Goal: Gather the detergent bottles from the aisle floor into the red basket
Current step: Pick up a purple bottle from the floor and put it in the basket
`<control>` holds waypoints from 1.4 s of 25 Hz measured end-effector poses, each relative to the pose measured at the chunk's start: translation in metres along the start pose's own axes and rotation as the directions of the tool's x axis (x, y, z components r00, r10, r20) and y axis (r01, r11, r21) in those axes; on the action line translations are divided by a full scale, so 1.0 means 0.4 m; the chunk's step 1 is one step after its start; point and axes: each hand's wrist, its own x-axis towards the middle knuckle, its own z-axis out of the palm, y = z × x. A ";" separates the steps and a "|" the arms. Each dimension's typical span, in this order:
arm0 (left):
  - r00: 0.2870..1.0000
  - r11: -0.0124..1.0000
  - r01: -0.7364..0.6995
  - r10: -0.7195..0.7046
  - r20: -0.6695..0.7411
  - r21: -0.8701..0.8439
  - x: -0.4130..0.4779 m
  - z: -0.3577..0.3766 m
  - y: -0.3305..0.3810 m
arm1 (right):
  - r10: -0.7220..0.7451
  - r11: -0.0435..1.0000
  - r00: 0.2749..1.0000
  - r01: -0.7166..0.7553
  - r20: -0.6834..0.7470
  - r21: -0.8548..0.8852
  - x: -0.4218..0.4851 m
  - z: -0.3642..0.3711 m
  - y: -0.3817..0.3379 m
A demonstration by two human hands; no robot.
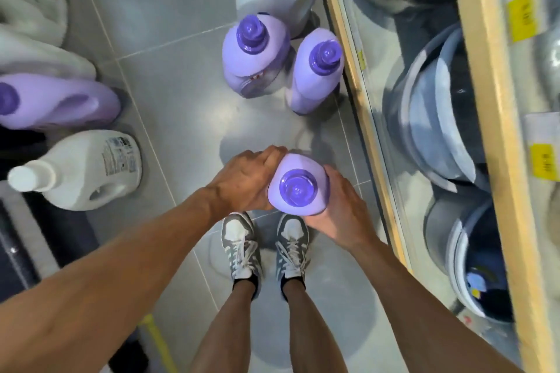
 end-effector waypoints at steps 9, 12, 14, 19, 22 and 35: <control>0.953 0.978 0.200 -0.209 -0.217 -0.064 -0.405 -0.667 0.406 | -0.238 0.962 0.966 0.249 0.096 -0.116 -0.398 -0.510 -0.555; 0.910 0.959 0.262 -0.282 -0.303 -0.104 -0.573 -0.890 0.542 | -0.322 0.931 0.942 0.334 0.099 -0.150 -0.562 -0.677 -0.767; 0.888 0.940 0.288 -0.333 -0.316 -0.182 -0.664 -0.986 0.608 | -0.361 0.913 0.923 0.379 0.135 -0.150 -0.655 -0.756 -0.880; 0.786 0.870 0.259 -0.442 -0.431 -0.419 -0.890 -1.155 0.755 | -0.497 0.851 0.855 0.513 0.148 -0.107 -0.878 -0.912 -1.123; 0.750 0.838 0.194 -0.462 -0.473 -0.511 -1.002 -1.207 0.819 | -0.530 0.824 0.821 0.558 0.215 -0.100 -0.935 -0.941 -1.220; 0.114 0.570 0.125 -0.822 -0.558 -0.812 -1.260 -1.125 0.964 | -0.669 0.380 0.303 0.924 0.679 -0.038 -0.955 -0.838 -1.561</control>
